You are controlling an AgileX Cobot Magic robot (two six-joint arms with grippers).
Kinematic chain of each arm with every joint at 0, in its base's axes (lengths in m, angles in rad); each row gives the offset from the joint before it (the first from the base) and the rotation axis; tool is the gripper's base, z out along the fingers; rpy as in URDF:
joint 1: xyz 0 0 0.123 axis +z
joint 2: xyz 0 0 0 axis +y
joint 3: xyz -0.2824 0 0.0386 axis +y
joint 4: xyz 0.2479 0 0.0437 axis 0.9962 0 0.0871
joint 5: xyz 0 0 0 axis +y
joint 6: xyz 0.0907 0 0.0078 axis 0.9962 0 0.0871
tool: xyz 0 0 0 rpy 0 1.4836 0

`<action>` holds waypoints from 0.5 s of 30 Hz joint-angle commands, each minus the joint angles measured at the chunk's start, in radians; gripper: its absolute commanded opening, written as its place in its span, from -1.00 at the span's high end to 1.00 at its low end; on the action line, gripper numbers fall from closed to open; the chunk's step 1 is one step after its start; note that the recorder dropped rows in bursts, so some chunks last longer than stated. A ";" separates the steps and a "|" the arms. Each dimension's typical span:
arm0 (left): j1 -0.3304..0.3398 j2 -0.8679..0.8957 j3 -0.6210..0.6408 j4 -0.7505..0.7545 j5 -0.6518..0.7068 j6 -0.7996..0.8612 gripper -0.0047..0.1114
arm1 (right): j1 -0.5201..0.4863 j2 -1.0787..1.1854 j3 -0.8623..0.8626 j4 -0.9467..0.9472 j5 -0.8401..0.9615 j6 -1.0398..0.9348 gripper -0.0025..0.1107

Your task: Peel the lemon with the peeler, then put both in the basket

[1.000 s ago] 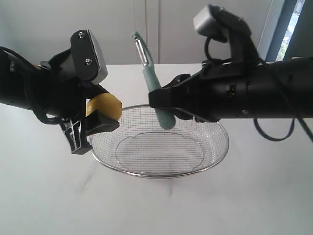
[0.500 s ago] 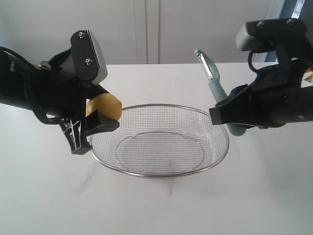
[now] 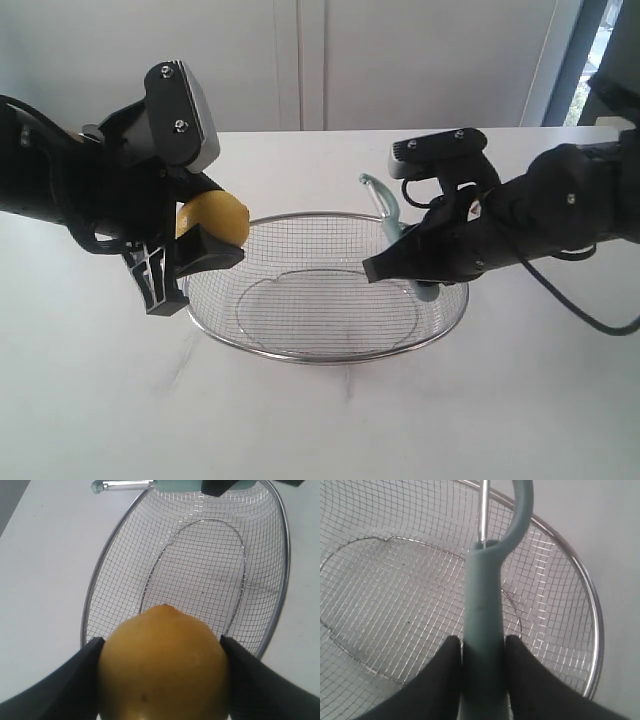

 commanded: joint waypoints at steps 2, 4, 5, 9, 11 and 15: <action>0.000 -0.014 0.007 -0.013 0.003 -0.006 0.92 | -0.002 0.089 -0.067 -0.004 -0.025 -0.057 0.96; 0.000 -0.014 0.007 -0.013 0.003 -0.006 0.92 | -0.002 0.120 -0.084 -0.004 -0.020 -0.057 0.96; 0.000 -0.014 0.007 -0.013 0.003 -0.006 0.92 | -0.002 0.132 -0.087 -0.004 -0.020 -0.057 0.96; 0.000 -0.014 0.007 -0.015 0.003 -0.006 0.92 | -0.002 0.183 -0.088 -0.004 -0.036 -0.080 0.96; 0.000 -0.014 0.007 -0.015 0.003 -0.006 0.92 | -0.002 0.200 -0.088 -0.004 -0.027 -0.085 0.96; 0.000 -0.014 0.007 -0.015 0.003 -0.006 0.92 | -0.002 0.221 -0.088 -0.004 -0.027 -0.085 0.96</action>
